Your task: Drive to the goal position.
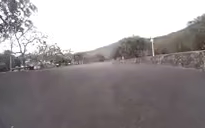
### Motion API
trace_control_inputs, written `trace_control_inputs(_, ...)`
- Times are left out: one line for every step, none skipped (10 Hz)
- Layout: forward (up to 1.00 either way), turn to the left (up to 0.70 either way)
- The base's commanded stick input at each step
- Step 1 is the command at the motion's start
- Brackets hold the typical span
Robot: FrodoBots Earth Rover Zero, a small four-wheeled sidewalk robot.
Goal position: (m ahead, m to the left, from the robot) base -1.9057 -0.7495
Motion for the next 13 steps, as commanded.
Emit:
trace_control_inputs(0.70,0.00)
trace_control_inputs(0.70,0.00)
trace_control_inputs(0.70,0.00)
trace_control_inputs(0.70,0.00)
trace_control_inputs(0.70,0.00)
trace_control_inputs(0.70,0.00)
trace_control_inputs(0.70,0.00)
trace_control_inputs(0.70,0.00)
trace_control_inputs(0.70,0.00)
trace_control_inputs(0.70,0.00)
trace_control_inputs(0.70,0.00)
trace_control_inputs(0.70,0.00)
trace_control_inputs(0.70,0.00)
